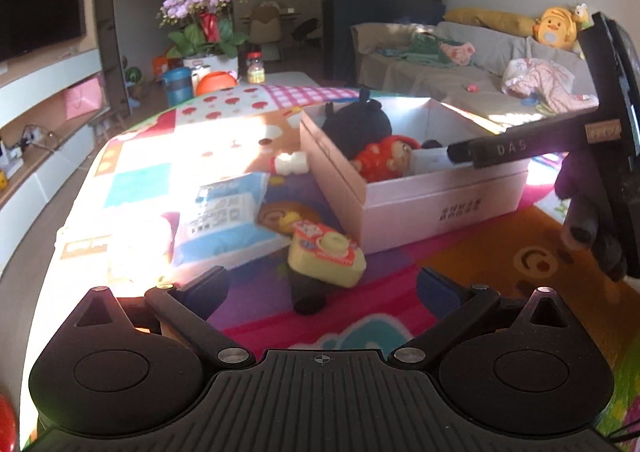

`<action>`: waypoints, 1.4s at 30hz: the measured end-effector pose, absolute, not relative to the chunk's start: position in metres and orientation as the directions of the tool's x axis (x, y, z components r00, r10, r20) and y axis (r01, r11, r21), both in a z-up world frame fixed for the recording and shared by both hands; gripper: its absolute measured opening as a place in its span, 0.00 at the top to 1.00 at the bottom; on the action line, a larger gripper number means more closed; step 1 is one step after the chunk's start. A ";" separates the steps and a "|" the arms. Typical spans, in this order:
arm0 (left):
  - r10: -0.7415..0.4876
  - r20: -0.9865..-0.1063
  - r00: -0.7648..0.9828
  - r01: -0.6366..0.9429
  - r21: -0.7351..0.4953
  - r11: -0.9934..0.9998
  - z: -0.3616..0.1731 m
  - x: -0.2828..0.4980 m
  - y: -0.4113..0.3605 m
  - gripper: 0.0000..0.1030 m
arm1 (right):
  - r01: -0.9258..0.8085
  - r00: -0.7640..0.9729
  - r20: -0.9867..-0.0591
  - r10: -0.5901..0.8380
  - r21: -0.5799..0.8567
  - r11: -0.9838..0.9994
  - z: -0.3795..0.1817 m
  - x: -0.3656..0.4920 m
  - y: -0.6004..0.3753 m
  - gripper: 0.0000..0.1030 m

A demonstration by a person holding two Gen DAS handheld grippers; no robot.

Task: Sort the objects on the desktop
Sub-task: 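Reach the right tool to the yellow keychain toy and close on it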

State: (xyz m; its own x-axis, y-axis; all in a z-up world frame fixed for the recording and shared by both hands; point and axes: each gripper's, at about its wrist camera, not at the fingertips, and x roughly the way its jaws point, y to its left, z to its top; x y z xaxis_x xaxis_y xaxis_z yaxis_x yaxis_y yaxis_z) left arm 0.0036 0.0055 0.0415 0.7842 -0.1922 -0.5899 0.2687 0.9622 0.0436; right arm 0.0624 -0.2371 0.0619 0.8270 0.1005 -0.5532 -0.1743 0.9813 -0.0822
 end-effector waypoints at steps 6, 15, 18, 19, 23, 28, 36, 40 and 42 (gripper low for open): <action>-0.025 -0.598 0.801 0.144 0.152 0.978 0.026 -0.007 0.032 0.00 | -0.371 0.863 -0.436 0.255 -0.204 0.906 0.077 0.004 -0.182 0.09; 0.243 -0.548 0.801 -0.117 0.255 0.960 0.064 -0.010 0.112 0.00 | -0.555 0.801 -0.493 0.340 -0.397 0.731 0.031 -0.022 -0.079 0.41; 0.298 -0.523 0.799 -0.160 0.293 0.943 0.079 -0.012 0.124 0.00 | -0.572 0.789 -0.503 0.352 -0.395 0.719 0.028 -0.018 -0.068 0.57; 0.295 -0.522 0.800 -0.158 0.291 0.944 0.083 -0.012 0.125 0.00 | -0.583 0.779 -0.515 0.357 -0.386 0.715 0.029 -0.019 -0.068 0.69; 0.188 -0.548 0.815 -0.070 0.230 0.971 0.091 -0.010 0.108 0.00 | -0.592 0.765 -0.539 0.353 -0.373 0.715 0.034 -0.029 -0.085 0.94; -0.015 -0.579 0.815 0.043 0.034 0.998 0.084 0.009 0.063 0.00 | -0.558 0.776 -0.560 0.292 -0.391 0.732 0.035 -0.044 -0.126 0.94; -0.243 -0.591 0.769 0.283 -0.025 0.959 0.038 0.003 -0.050 0.00 | -0.336 0.781 -0.616 0.105 -0.272 0.902 0.029 -0.041 -0.220 0.82; -0.246 -0.613 0.751 0.362 0.071 0.929 0.016 -0.012 -0.084 0.00 | -0.242 0.762 -0.643 0.084 -0.161 0.957 0.028 -0.034 -0.255 0.70; -0.227 -0.640 0.734 0.345 0.064 0.937 0.008 -0.012 -0.085 0.00 | -0.230 0.756 -0.648 0.095 -0.127 0.965 0.030 -0.030 -0.260 0.68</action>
